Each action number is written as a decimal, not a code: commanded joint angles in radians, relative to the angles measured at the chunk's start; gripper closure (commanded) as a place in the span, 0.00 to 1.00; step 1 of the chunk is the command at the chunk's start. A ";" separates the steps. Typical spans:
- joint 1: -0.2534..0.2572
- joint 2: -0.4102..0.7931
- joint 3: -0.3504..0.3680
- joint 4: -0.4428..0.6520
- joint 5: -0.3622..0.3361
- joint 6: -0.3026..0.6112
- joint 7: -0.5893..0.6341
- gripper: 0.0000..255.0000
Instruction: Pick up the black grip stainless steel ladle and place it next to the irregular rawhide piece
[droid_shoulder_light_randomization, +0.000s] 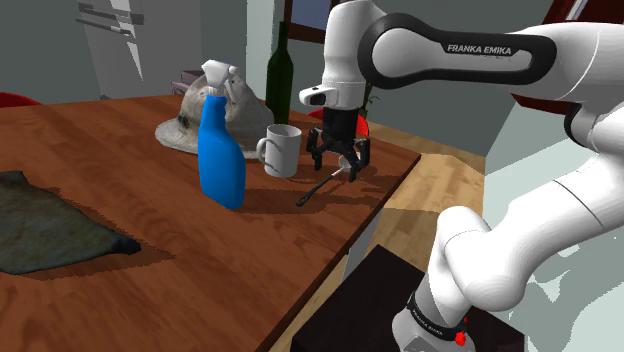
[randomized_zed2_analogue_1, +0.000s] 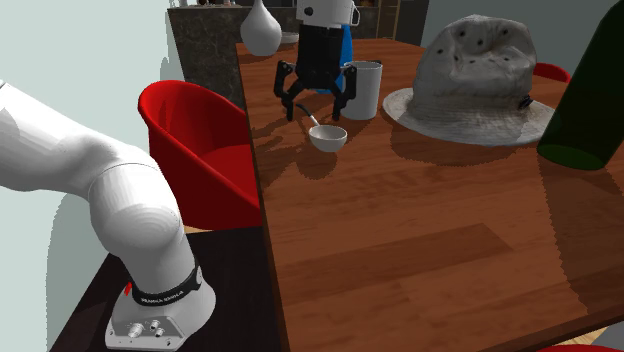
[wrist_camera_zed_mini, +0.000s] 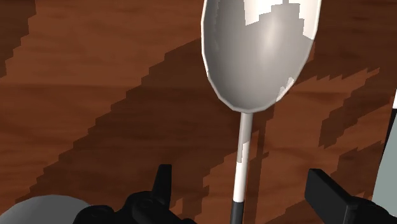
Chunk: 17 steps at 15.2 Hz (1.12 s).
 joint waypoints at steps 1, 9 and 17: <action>0.000 0.000 0.000 -0.001 0.000 0.001 0.000 0.00; 0.000 0.000 0.000 -0.001 0.000 0.001 0.000 1.00; 0.001 0.006 0.002 0.043 0.002 -0.038 -0.001 1.00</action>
